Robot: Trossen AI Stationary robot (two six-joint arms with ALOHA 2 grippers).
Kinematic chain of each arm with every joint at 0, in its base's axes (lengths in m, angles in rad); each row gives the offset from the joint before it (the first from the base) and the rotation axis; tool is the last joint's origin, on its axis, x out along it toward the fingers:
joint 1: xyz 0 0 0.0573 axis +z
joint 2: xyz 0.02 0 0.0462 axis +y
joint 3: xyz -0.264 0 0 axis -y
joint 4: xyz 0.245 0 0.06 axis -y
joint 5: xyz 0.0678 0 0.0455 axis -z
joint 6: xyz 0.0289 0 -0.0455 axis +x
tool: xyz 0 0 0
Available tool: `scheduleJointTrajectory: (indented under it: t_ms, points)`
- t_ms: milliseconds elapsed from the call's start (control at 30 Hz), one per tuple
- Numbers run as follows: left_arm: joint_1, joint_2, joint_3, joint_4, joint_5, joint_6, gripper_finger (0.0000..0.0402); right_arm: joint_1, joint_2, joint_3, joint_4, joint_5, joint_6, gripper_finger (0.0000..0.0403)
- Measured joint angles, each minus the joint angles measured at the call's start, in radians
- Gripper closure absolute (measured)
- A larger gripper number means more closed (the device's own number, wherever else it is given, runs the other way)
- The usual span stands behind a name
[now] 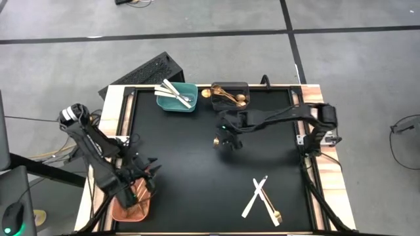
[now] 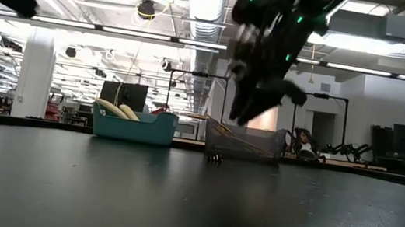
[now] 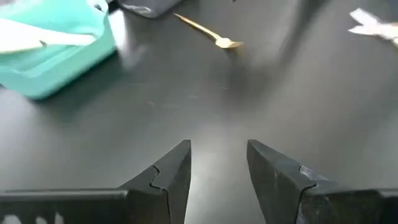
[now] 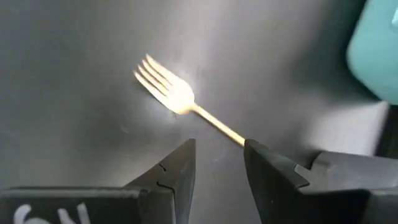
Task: Sort silverware by color (type)
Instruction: Put the gold fork into the orange bin
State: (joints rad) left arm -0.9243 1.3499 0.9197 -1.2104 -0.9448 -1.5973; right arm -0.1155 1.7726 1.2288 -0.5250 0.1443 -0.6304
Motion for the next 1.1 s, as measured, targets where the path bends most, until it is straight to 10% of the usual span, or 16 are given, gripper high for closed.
scheduleJointTrajectory:
  t_ms: [433, 1100]
  points:
    - [0.353, -0.01, -0.009, 0.084, 0.119, 0.484, 0.0258, -0.081, 0.242, 0.232, -0.135, -0.016, -0.209, 0.025]
    - [0.493, -0.01, -0.009, 0.188, 0.119, 0.686, 0.0258, -0.084, 0.246, 0.205, -0.068, -0.094, -0.218, 0.0287]
